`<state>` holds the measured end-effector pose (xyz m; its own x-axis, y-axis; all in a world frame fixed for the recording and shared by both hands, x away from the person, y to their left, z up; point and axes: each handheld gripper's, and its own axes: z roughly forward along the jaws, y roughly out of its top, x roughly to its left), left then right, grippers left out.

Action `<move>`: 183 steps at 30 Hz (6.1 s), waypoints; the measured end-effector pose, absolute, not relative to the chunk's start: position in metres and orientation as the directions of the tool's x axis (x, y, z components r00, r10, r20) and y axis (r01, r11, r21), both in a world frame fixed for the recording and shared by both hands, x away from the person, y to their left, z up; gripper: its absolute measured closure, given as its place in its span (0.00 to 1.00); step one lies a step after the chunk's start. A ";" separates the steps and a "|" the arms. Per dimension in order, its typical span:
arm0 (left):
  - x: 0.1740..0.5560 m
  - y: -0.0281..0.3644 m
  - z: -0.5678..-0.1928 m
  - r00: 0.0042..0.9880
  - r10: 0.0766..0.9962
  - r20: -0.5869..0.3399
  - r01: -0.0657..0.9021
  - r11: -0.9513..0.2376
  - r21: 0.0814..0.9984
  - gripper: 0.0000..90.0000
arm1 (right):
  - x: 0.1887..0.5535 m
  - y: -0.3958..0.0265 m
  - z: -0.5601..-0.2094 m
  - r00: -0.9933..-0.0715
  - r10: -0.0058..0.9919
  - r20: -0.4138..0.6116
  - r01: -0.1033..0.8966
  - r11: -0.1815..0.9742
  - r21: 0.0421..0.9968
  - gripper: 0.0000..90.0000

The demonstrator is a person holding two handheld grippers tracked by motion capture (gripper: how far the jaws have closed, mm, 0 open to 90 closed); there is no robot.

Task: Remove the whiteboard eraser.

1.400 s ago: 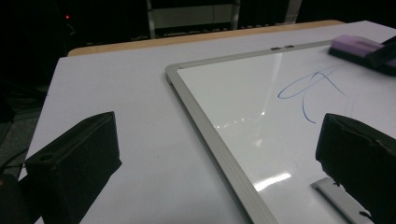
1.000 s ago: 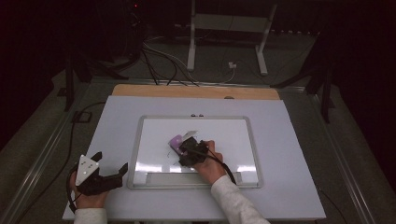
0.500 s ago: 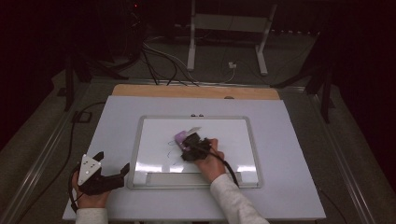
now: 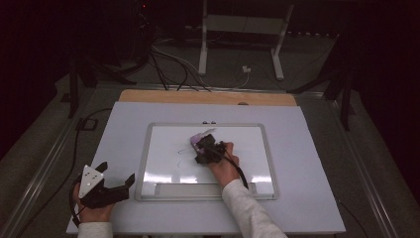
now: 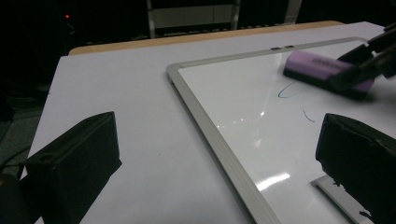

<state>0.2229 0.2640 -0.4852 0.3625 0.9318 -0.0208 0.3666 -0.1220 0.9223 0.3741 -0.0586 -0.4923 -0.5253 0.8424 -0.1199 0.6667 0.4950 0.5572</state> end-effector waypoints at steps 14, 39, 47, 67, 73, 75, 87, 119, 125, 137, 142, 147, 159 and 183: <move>0.226 0.260 -0.486 0.372 0.928 -0.014 0.373 -0.136 0.918 0.01 | 0.321 0.009 -0.489 -0.783 0.611 -0.118 0.467 0.703 0.536 0.45; 0.224 0.263 -0.486 0.367 0.930 -0.018 0.370 -0.128 0.920 0.01 | 0.363 -0.018 -0.487 -0.629 0.762 -0.155 0.620 0.612 0.491 0.45; 0.226 0.258 -0.486 0.373 0.928 -0.011 0.372 -0.139 0.918 0.01 | 0.352 -0.009 -0.486 -0.685 0.714 -0.146 0.580 0.655 0.484 0.45; 0.226 0.257 -0.485 0.378 0.926 -0.008 0.369 -0.143 0.918 0.01 | 0.354 -0.006 -0.486 -0.716 0.685 -0.133 0.558 0.676 0.482 0.45; 0.225 0.261 -0.486 0.372 0.928 -0.019 0.371 -0.130 0.920 0.01 | 0.370 -0.020 -0.487 -0.626 0.764 -0.154 0.628 0.612 0.481 0.45; 0.225 0.262 -0.486 0.370 0.929 -0.019 0.371 -0.129 0.919 0.01 | 0.384 -0.043 -0.487 -0.549 0.823 -0.145 0.687 0.544 0.482 0.45; 0.227 0.257 -0.487 0.375 0.927 -0.015 0.375 -0.137 0.917 0.01 | 0.400 -0.093 -0.487 -0.438 0.889 -0.136 0.757 0.446 0.478 0.45; 0.229 0.257 -0.486 0.382 0.924 -0.013 0.371 -0.140 0.918 0.01 | 0.359 -0.021 -0.487 -0.678 0.724 -0.125 0.596 0.641 0.483 0.45; 0.228 0.259 -0.486 0.376 0.927 -0.019 0.372 -0.132 0.919 0.01 | 0.381 -0.076 -0.487 -0.527 0.839 -0.136 0.702 0.520 0.486 0.45; 0.229 0.255 -0.486 0.380 0.925 -0.011 0.374 -0.142 0.917 0.01 | 0.310 -0.073 -0.488 -0.599 0.790 -0.134 0.636 0.571 0.519 0.45; 0.227 0.256 -0.486 0.378 0.926 -0.014 0.370 -0.138 0.919 0.01 | 0.309 -0.077 -0.489 -0.568 0.794 -0.215 0.625 0.587 0.515 0.45; 0.228 0.258 -0.487 0.373 0.927 -0.019 0.375 -0.132 0.918 0.01 | 0.318 -0.097 -0.489 -0.514 0.841 -0.170 0.675 0.519 0.524 0.45; 0.227 0.258 -0.487 0.375 0.927 -0.020 0.373 -0.131 0.918 0.01 | 0.312 -0.080 -0.491 -0.550 0.825 -0.132 0.653 0.523 0.548 0.45; 0.228 0.255 -0.487 0.380 0.925 -0.013 0.378 -0.142 0.915 0.01 | 0.321 -0.057 -0.493 -0.571 0.808 -0.148 0.623 0.544 0.563 0.45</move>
<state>0.2282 0.2554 -0.4872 0.3796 0.9251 -0.0130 0.3777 -0.1421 0.9150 0.3212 -0.0569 -0.4925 -0.5708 0.8076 -0.1485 0.6227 0.5436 0.5629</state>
